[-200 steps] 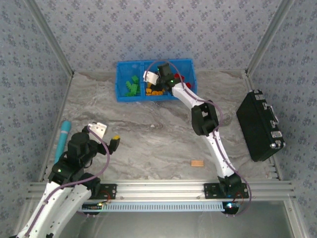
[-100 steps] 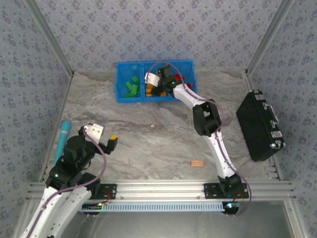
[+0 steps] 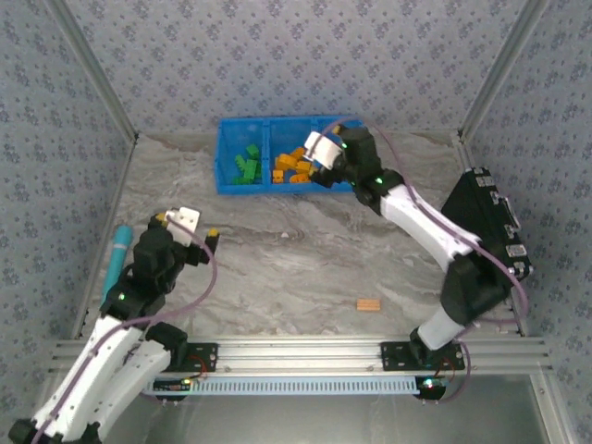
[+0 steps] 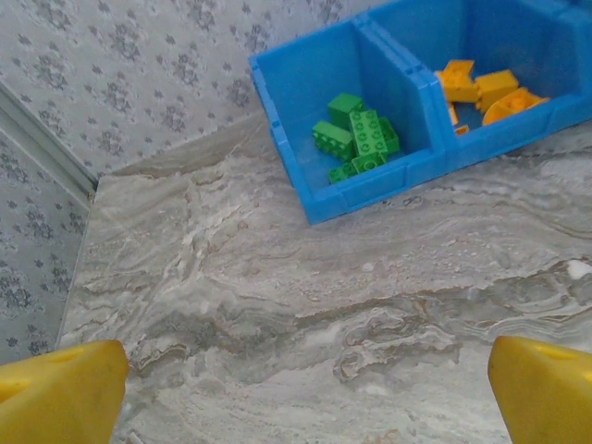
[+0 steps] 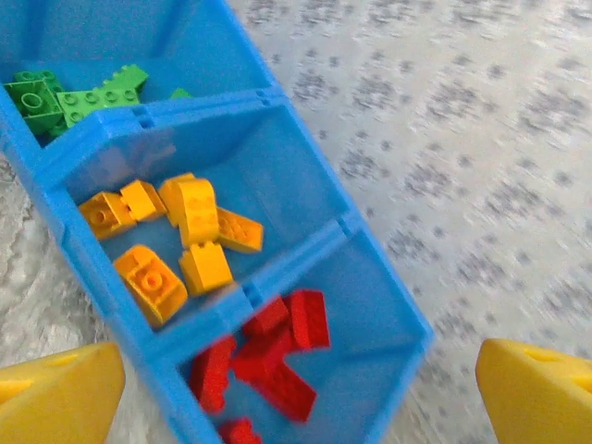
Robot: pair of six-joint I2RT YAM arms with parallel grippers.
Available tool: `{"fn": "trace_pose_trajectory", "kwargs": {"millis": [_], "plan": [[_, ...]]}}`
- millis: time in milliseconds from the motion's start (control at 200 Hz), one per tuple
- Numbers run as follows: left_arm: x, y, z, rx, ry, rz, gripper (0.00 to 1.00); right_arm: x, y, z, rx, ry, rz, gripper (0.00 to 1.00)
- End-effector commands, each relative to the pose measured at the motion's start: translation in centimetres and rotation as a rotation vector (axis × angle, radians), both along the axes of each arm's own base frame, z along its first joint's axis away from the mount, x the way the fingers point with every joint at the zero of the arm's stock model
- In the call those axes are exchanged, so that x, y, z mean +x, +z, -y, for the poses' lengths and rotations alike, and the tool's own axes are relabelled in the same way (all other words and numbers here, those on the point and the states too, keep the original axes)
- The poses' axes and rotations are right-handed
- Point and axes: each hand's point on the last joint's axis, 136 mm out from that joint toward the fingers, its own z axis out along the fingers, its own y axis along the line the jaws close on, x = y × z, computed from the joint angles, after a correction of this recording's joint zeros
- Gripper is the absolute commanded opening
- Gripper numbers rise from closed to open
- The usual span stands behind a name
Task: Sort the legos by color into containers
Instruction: Place the lego in the container, then reset both arms
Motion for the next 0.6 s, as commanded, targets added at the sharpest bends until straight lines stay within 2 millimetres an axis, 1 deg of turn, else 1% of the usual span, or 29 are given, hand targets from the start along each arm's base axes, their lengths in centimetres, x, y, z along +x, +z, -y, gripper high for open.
{"fn": "trace_pose_trajectory", "kwargs": {"millis": [0, 5, 75, 115, 135, 175, 225, 255, 260, 320, 365, 400, 445, 480, 545, 595], "plan": [[2.1, 3.9, 0.4, -0.018, 0.016, 0.095, 1.00, -3.2, -2.7, 4.9, 0.000, -0.168, -0.076, 0.99], [2.2, 3.9, 0.4, -0.019, 0.018, 0.098, 1.00, -3.3, -3.0, 5.1, -0.001, -0.176, -0.082, 0.99], [3.5, 5.0, 0.1, -0.025, 0.054, 0.149, 1.00, -5.9, -2.8, 8.0, 0.052, -0.276, -0.072, 0.99], [4.3, 5.6, -0.4, -0.032, 0.090, 0.182, 1.00, -7.3, -2.8, 9.6, 0.101, -0.329, -0.070, 0.99], [4.6, 5.9, -0.7, -0.040, 0.106, 0.198, 1.00, -8.2, -3.3, 10.3, 0.122, -0.351, -0.083, 0.99], [5.4, 6.3, -1.5, -0.057, 0.146, 0.219, 1.00, -9.6, -3.5, 11.7, 0.163, -0.392, -0.076, 0.99], [6.4, 6.4, -2.7, -0.094, 0.207, 0.236, 1.00, -11.4, -4.1, 13.1, 0.214, -0.436, -0.071, 0.99], [7.0, 6.1, -3.4, -0.125, 0.234, 0.227, 1.00, -12.3, -4.4, 13.9, 0.242, -0.457, -0.063, 0.99], [7.1, 6.0, -3.4, -0.130, 0.235, 0.224, 1.00, -12.5, -4.3, 14.0, 0.252, -0.459, -0.059, 0.99], [8.2, 4.5, -4.4, -0.190, 0.268, 0.194, 1.00, -13.8, -5.4, 15.2, 0.304, -0.486, -0.050, 0.99], [8.9, 3.1, -5.2, -0.208, 0.303, 0.191, 1.00, -14.5, -5.5, 15.9, 0.336, -0.501, -0.024, 0.99], [9.3, 1.8, -6.0, -0.204, 0.337, 0.200, 1.00, -14.6, -5.1, 16.5, 0.376, -0.530, 0.003, 0.99], [9.7, 0.0, -7.2, -0.189, 0.395, 0.215, 1.00, -14.6, -4.8, 16.7, 0.428, -0.549, 0.005, 0.99], [9.9, -1.8, -7.8, -0.166, 0.422, 0.204, 1.00, -14.5, -4.8, 17.2, 0.452, -0.573, 0.008, 0.99], [10.4, -4.8, -8.2, -0.125, 0.440, 0.172, 1.00, -14.4, -5.4, 17.8, 0.467, -0.608, -0.007, 0.99], [10.6, -6.4, -8.2, -0.132, 0.441, 0.167, 1.00, -14.3, -6.1, 18.3, 0.478, -0.641, -0.016, 0.99]]}}
